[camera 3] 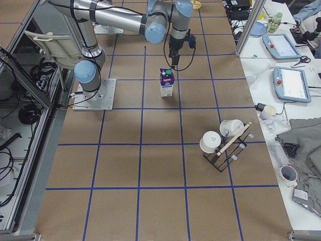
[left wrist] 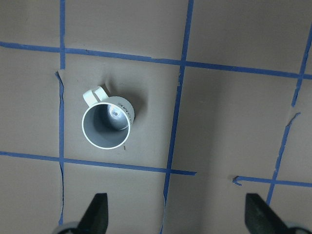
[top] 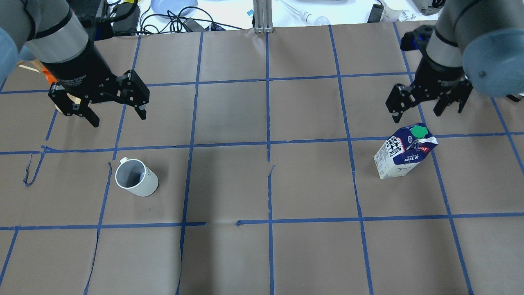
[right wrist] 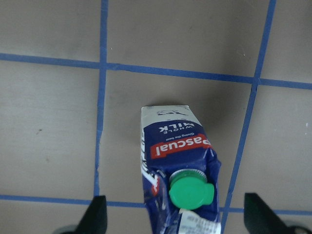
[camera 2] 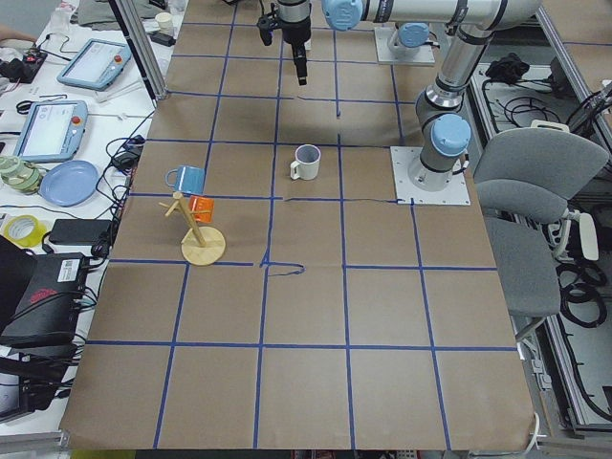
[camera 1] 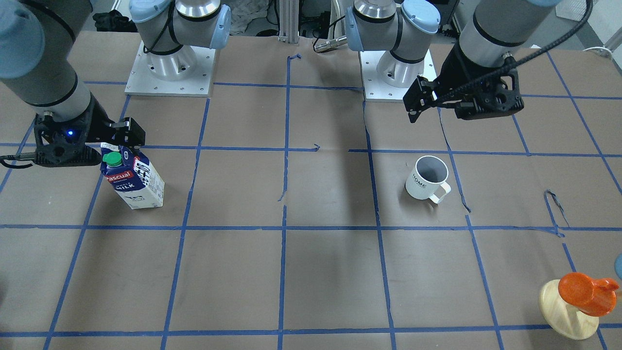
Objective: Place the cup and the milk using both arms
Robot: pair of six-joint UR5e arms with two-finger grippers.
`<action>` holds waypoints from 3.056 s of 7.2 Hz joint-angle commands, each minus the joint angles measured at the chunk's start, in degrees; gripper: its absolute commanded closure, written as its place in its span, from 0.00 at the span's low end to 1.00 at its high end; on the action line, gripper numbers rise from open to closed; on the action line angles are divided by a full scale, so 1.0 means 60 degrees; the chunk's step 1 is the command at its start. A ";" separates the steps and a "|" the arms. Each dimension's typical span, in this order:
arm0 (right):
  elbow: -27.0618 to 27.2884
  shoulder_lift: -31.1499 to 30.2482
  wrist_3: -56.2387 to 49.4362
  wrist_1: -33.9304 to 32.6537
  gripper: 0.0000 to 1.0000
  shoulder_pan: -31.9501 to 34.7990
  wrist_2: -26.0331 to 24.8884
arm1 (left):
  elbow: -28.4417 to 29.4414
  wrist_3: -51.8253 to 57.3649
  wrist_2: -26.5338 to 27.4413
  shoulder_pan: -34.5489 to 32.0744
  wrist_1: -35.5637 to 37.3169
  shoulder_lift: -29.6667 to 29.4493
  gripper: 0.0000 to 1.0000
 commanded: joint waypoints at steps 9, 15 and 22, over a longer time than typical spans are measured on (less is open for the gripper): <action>0.0673 -0.0092 0.0510 -0.1300 0.78 -0.0154 0.1373 | -0.3494 -0.0017 -0.0026 0.2819 0.3119 -0.1605 0.00; 0.0435 0.0171 0.5801 -0.1267 0.77 0.3859 0.1701 | -0.3188 -0.0279 -0.0129 0.2777 0.3193 -0.2017 1.00; 0.0464 0.0816 0.5981 -0.2116 0.49 0.4345 0.1569 | -0.1589 -0.4685 -0.1827 -0.0177 0.2723 -0.2017 1.00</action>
